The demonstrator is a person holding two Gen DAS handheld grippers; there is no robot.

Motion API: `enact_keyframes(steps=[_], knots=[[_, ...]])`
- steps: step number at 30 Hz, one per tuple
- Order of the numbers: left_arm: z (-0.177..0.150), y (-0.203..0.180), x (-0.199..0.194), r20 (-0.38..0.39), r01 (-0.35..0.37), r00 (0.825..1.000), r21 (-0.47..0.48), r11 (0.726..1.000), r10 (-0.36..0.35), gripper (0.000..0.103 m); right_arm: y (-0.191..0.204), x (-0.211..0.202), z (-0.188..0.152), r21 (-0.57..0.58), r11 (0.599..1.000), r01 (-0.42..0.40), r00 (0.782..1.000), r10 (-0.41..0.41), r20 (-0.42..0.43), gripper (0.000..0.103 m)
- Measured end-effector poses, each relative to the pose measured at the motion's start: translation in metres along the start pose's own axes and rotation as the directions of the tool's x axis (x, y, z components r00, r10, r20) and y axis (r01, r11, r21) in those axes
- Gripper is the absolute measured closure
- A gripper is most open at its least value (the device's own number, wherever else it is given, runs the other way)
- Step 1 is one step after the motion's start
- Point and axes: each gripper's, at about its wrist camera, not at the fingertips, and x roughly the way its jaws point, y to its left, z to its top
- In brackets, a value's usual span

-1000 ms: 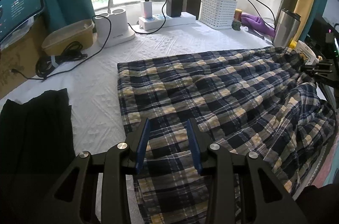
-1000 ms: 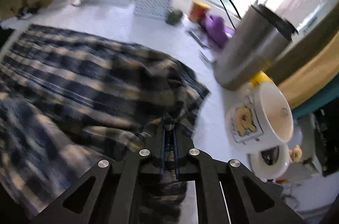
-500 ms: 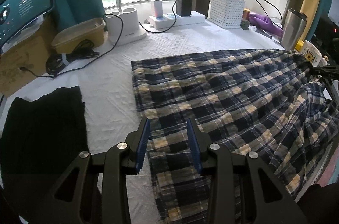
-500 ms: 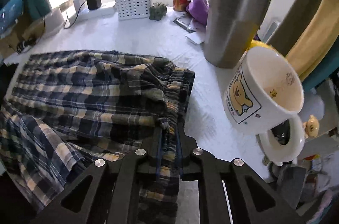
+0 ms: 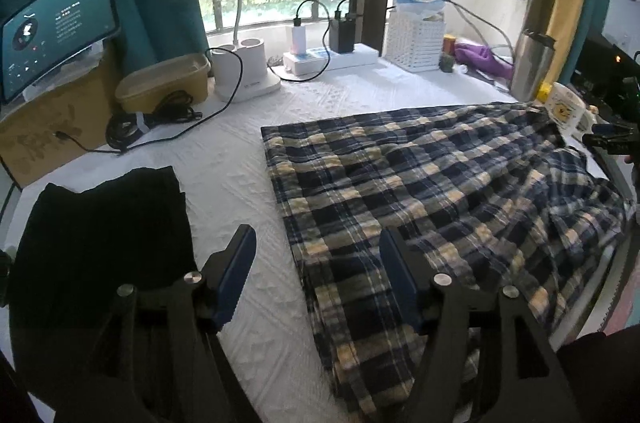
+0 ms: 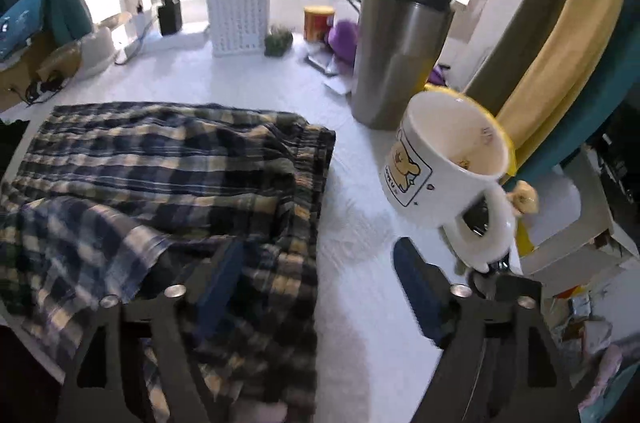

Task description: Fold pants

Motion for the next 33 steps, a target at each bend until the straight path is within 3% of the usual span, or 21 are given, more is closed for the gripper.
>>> enact_keyframes(steps=[11,13,16,21,27,30,33], knots=[[-0.046,-0.030,-0.030,0.011,0.148,0.989,0.122,0.981,-0.150,0.039,0.021,-0.048,-0.054,0.064,0.998,-0.005,0.997,0.000,0.075,0.019],[-0.053,-0.034,-0.032,0.009,0.167,0.985,0.133,0.977,-0.170,0.039,0.025,-0.055,-0.065,0.064,0.998,0.004,0.997,-0.009,0.079,0.016],[-0.064,-0.042,-0.036,0.006,0.185,0.982,0.152,0.971,-0.188,0.039,0.032,-0.063,-0.084,0.050,0.999,0.015,0.996,-0.019,0.090,0.003],[-0.082,-0.057,-0.043,-0.002,0.226,0.973,0.186,0.956,-0.230,0.039,0.041,-0.072,-0.115,0.041,0.999,0.015,0.995,-0.019,0.099,0.002],[-0.093,-0.072,-0.045,-0.006,0.165,0.986,0.272,0.948,-0.169,0.039,0.049,-0.078,-0.146,0.006,0.999,0.047,0.994,-0.047,0.096,0.002],[-0.094,-0.073,-0.042,-0.005,0.139,0.990,0.275,0.952,-0.143,0.039,0.057,-0.075,-0.157,-0.066,0.990,0.127,0.989,-0.121,0.088,0.002],[-0.093,-0.075,-0.038,-0.001,0.113,0.993,0.265,0.957,-0.117,0.039,0.079,-0.066,-0.164,-0.190,0.952,0.241,0.969,-0.223,0.110,0.002]])
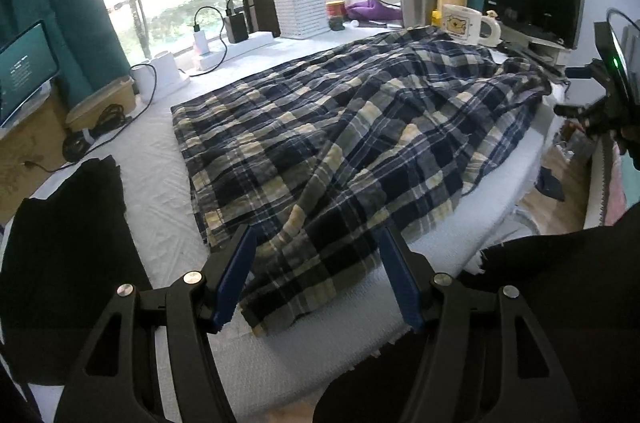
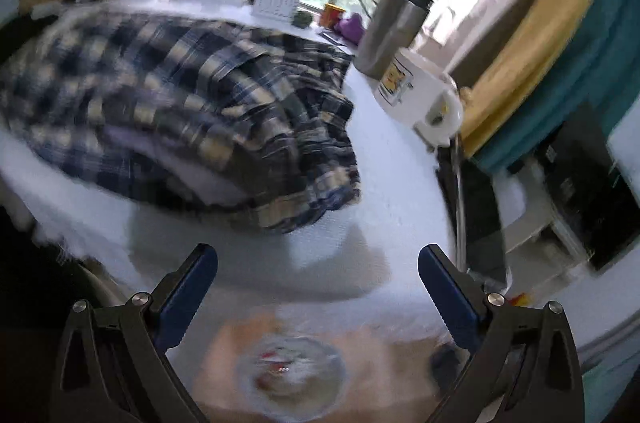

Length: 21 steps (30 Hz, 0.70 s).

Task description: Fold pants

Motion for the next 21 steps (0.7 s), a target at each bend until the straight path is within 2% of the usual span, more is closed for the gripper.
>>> enact_keyframes(steps=[4,6,9,11,12,15,21], knots=[[0.001,0.001,0.005,-0.010,-0.021,1.000,-0.021,1.000,0.021,0.039,0.025,0.010,0.007,-0.089,0.995,0.051,0.997,-0.046,0.055,0.002],[0.001,0.002,0.005,-0.012,-0.028,1.000,-0.023,0.999,0.028,0.039,0.037,0.011,0.013,-0.150,0.985,0.091,0.991,-0.075,0.111,0.002],[0.000,0.003,0.003,-0.012,-0.042,0.999,-0.020,0.999,0.042,0.039,0.045,0.008,0.021,-0.202,0.975,0.089,0.983,-0.054,0.175,0.003],[0.000,0.004,0.000,-0.009,-0.049,0.999,-0.020,0.999,0.049,0.039,0.043,0.007,0.025,-0.221,0.975,0.034,0.983,0.006,0.181,0.024],[0.000,0.005,-0.001,-0.004,-0.049,0.999,-0.019,0.999,0.049,0.039,0.041,0.007,0.027,-0.223,0.975,0.009,0.984,0.031,0.176,0.041],[0.002,0.003,-0.004,0.017,-0.038,0.999,-0.013,0.999,0.038,0.039,0.030,0.012,0.027,-0.186,0.978,-0.094,0.982,0.122,0.147,0.067],[0.008,-0.011,0.003,0.039,0.000,0.999,0.061,0.998,-0.002,0.039,0.008,0.010,0.027,-0.060,0.969,-0.239,0.957,0.246,0.152,0.079]])
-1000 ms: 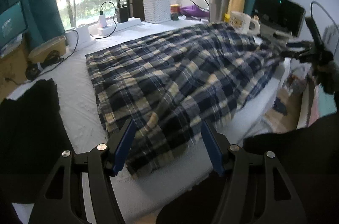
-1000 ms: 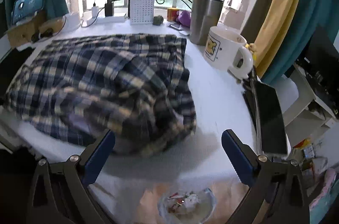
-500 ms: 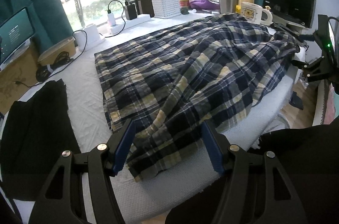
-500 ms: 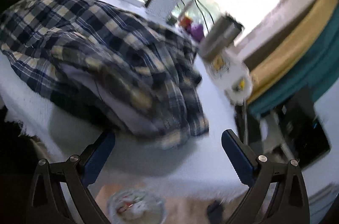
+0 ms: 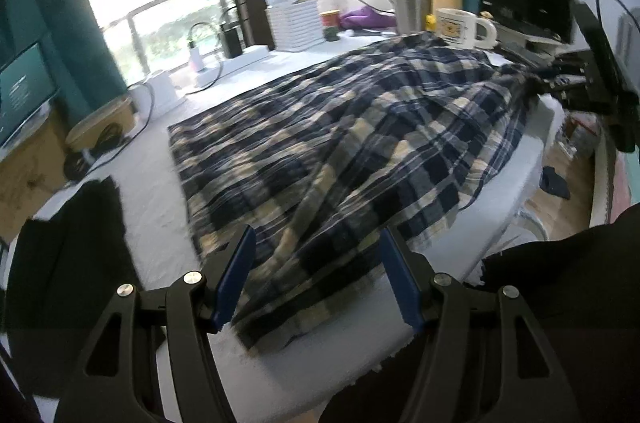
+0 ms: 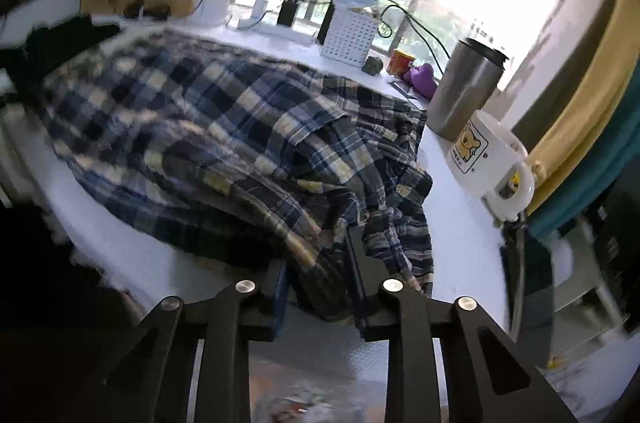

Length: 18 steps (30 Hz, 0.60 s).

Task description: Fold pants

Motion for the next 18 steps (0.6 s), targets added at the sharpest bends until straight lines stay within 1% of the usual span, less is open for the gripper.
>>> enact_keyframes(steps=[2,4,7,8,9,10,11,12,14,17,18], knots=[[0.002,-0.002,0.007,0.000,0.019,1.000,0.019,1.000,-0.019,0.039,-0.005,-0.001,0.003,0.036,0.999,-0.001,1.000,0.001,0.007,0.082],[0.001,-0.003,0.017,-0.021,0.033,0.999,0.022,0.999,-0.032,0.039,-0.009,-0.001,0.006,0.062,0.998,0.008,1.000,-0.009,0.022,0.093],[-0.003,-0.011,0.021,-0.025,0.053,0.998,0.063,0.997,-0.052,0.039,-0.020,-0.003,0.010,0.135,0.991,-0.003,0.998,-0.004,0.055,0.096],[-0.004,-0.014,0.022,-0.029,0.044,0.999,0.081,0.996,-0.042,0.047,-0.024,-0.005,0.012,0.163,0.987,-0.011,0.998,0.000,0.064,0.096],[-0.005,-0.017,0.023,-0.040,0.037,0.999,0.099,0.994,-0.033,0.063,-0.028,-0.007,0.014,0.181,0.983,-0.014,0.998,0.002,0.070,0.096],[-0.006,-0.018,0.023,-0.046,0.037,0.998,0.104,0.994,-0.033,0.071,-0.033,-0.012,0.017,0.198,0.980,-0.021,0.997,0.005,0.082,0.096],[-0.007,-0.017,0.022,-0.047,0.042,0.998,0.100,0.994,-0.037,0.084,-0.036,-0.017,0.019,0.210,0.977,-0.030,0.995,0.009,0.100,0.096],[-0.007,-0.016,0.019,-0.044,0.051,0.998,0.086,0.995,-0.048,0.093,-0.038,-0.020,0.021,0.220,0.975,-0.041,0.994,0.016,0.111,0.096],[-0.006,-0.013,0.015,-0.033,0.063,0.998,0.070,0.996,-0.061,0.097,-0.042,-0.031,0.028,0.227,0.973,-0.046,0.990,0.014,0.138,0.096],[0.000,-0.008,0.007,0.001,0.054,0.999,0.050,0.997,-0.055,0.097,-0.046,-0.039,0.039,0.214,0.975,-0.055,0.987,0.020,0.159,0.096],[0.001,-0.005,0.007,0.009,0.049,0.999,0.043,0.998,-0.049,0.097,-0.049,-0.035,0.044,0.207,0.976,-0.073,0.988,0.043,0.147,0.096]])
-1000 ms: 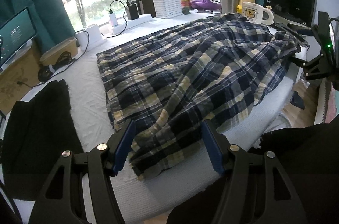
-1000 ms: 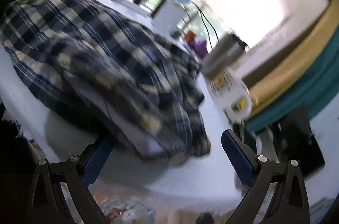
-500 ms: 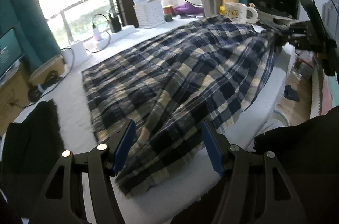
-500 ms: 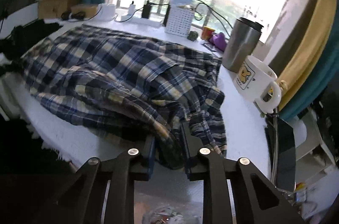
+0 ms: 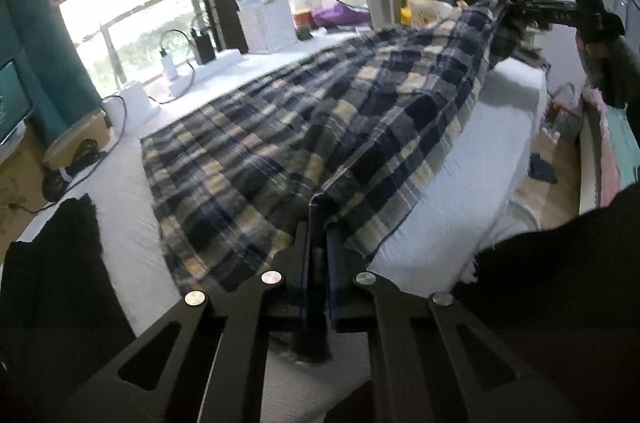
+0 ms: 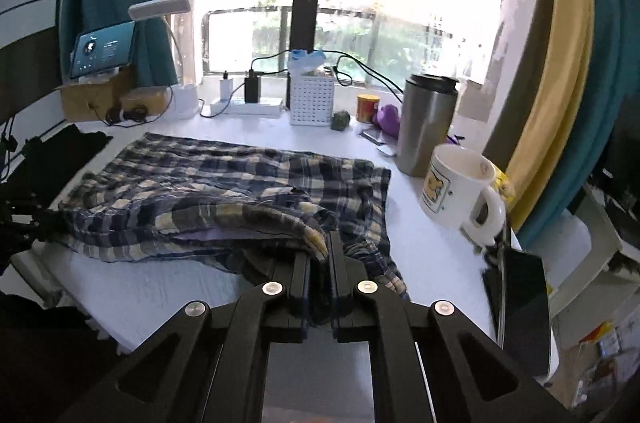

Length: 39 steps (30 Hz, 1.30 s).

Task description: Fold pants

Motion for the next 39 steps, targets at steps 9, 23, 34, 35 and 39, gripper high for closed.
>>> enact_keyframes(steps=[9,23,34,35,39], knots=[[0.015,0.044,0.024,-0.044,-0.112,0.993,-0.112,0.987,0.108,0.097,-0.031,0.079,0.009,0.114,0.991,-0.069,0.985,0.086,-0.152,0.096],[0.002,-0.038,0.033,-0.078,-0.012,0.997,0.202,0.979,0.028,0.020,-0.034,0.111,0.015,0.142,0.988,-0.064,0.978,0.090,-0.186,0.096],[-0.003,-0.008,0.003,-0.018,-0.034,0.999,0.069,0.997,0.036,0.101,-0.011,0.045,0.026,0.043,0.999,0.013,0.998,-0.010,-0.069,0.096],[-0.001,-0.006,-0.006,0.004,-0.031,1.000,0.053,0.998,0.031,0.101,-0.008,0.037,0.026,0.037,0.999,0.023,0.998,-0.021,-0.056,0.096],[0.014,0.007,-0.043,0.092,-0.044,0.995,0.000,0.999,0.044,0.102,-0.004,0.014,0.026,0.041,0.999,0.034,0.999,-0.033,-0.019,0.096]])
